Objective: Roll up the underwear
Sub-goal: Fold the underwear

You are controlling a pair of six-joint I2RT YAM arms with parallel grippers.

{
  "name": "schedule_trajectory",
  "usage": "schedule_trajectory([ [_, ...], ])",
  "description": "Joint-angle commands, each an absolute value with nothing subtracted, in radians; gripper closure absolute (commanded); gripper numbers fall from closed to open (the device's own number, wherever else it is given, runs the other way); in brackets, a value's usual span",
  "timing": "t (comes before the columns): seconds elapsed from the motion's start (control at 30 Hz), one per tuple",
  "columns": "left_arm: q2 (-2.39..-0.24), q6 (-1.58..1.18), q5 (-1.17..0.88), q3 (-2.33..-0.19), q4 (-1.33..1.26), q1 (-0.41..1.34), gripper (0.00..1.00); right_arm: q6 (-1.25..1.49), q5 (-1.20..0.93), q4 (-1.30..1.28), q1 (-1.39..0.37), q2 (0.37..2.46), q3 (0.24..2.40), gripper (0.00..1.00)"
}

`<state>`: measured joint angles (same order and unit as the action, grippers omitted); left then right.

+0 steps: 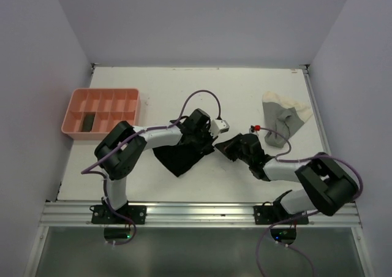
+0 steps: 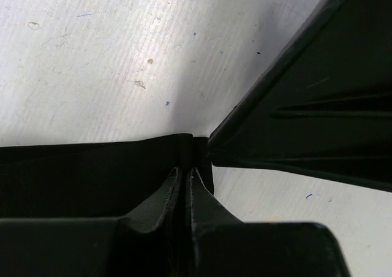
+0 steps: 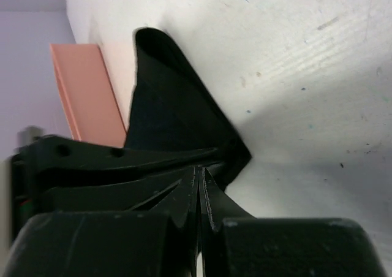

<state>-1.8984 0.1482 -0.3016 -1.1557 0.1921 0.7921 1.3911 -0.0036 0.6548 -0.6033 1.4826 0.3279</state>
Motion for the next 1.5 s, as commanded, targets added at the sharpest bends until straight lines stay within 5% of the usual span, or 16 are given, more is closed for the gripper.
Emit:
schedule_trajectory([
  [0.0, -1.925, 0.129, -0.351, -1.152, 0.198, 0.787, 0.93, 1.292, 0.147, 0.381, -0.609, 1.300, 0.386, 1.00],
  [0.33, -1.813, 0.132, -0.371, -1.143, 0.227, 0.778, 0.62, 1.299, 0.155, 0.302, -0.607, 1.304, 0.454, 1.00],
  [0.77, -1.501, 0.271, -0.342, -1.050, 0.402, 0.735, 0.49, 1.249, 0.043, 0.379, -0.609, 1.446, 0.593, 1.00],
  [1.47, -1.469, 0.344, -0.258, -0.853, 0.569, 0.703, 0.61, 1.218, -0.081, 0.477, -0.627, 1.822, 0.598, 1.00],
])
